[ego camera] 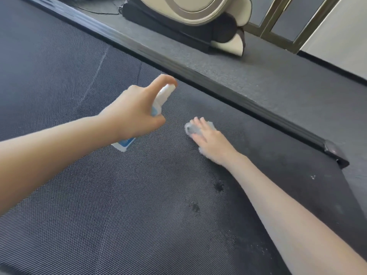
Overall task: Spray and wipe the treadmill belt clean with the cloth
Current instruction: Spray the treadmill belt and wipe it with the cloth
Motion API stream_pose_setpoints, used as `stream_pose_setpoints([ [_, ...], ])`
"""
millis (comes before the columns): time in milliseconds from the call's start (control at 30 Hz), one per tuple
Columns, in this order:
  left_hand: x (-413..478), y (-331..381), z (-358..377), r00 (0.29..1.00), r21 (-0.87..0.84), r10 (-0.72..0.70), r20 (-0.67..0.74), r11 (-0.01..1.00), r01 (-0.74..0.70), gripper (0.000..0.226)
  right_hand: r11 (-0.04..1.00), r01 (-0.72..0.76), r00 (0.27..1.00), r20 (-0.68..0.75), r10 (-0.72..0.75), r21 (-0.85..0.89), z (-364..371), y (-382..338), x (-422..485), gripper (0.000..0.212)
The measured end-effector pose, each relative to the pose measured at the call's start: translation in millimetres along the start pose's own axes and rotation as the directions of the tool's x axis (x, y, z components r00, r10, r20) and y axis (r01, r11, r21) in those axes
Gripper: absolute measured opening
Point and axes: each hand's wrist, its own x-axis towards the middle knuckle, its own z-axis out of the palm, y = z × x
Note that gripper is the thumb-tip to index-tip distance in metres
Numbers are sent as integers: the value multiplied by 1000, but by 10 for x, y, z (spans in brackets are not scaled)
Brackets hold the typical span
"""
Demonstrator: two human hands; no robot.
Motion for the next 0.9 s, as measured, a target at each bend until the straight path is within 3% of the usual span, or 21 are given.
stream_pose_setpoints([
  [133, -73, -17, 9, 1000, 9, 13, -6, 1000, -13, 62, 938, 246, 968, -23, -248, 246, 152, -463, -585, 50],
  [200, -96, -40, 11, 1000, 19, 18, -4, 1000, -18, 62, 919, 335, 939, 9, -344, 209, 268, -559, -831, 53],
  [267, -110, -73, 5, 1000, 28, 17, -5, 999, -17, 61, 921, 385, 922, 9, -386, 65, 385, -539, -930, 55],
  [400, -103, -142, -9, 1000, 37, -5, -11, 999, 5, 61, 942, 335, 939, -74, -337, -36, 445, -440, -787, 54],
  [600, -59, -176, 31, 999, 41, -47, -12, 998, 48, 60, 990, 139, 984, -115, -136, 18, 327, -39, -334, 51],
  [733, -13, -179, 93, 998, 26, -63, -17, 998, 63, 60, 979, 61, 996, -53, -73, -193, 288, 334, -37, 55],
  [833, 20, -173, 144, 998, 29, -54, -15, 998, 55, 60, 986, -15, 998, -65, 4, -167, 227, 570, 169, 54],
  [900, 45, -180, 164, 999, 27, -44, -13, 999, 45, 61, 996, -86, 990, -118, 83, -20, 163, 683, 285, 51],
])
